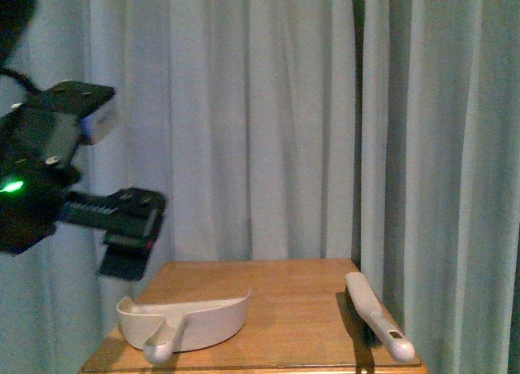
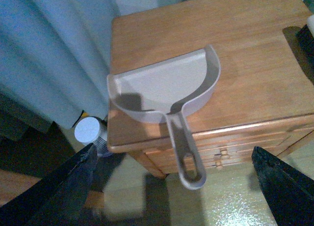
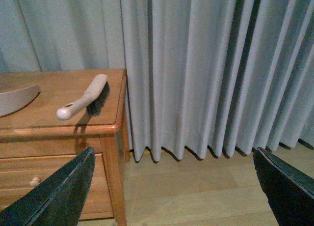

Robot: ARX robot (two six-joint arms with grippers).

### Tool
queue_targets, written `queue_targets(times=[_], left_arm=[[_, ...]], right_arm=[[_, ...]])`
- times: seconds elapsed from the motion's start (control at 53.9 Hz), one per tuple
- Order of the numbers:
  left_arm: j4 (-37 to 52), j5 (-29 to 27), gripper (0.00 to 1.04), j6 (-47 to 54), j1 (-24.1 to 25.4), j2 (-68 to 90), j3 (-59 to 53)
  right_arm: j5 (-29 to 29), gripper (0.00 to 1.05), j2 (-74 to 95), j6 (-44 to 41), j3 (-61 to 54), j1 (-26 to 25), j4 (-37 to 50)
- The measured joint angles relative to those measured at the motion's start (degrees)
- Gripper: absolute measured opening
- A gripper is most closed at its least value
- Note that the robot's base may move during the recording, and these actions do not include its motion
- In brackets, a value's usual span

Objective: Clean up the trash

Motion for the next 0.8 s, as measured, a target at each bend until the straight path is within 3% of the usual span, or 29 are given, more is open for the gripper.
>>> queue_targets(times=[0.278, 0.798], left_arm=[[-6.80, -5.11, 0.97, -0.20, -2.43, 19.26, 18.05], [-12.57, -5.44, 0.97, -6.10, 0.63, 28.83, 20.79]], right_arm=[[0.00, 0.97, 0.00, 0.00, 0.00, 0.00, 0.00], [0.00, 0.97, 0.00, 0.00, 0.00, 0.00, 0.00]])
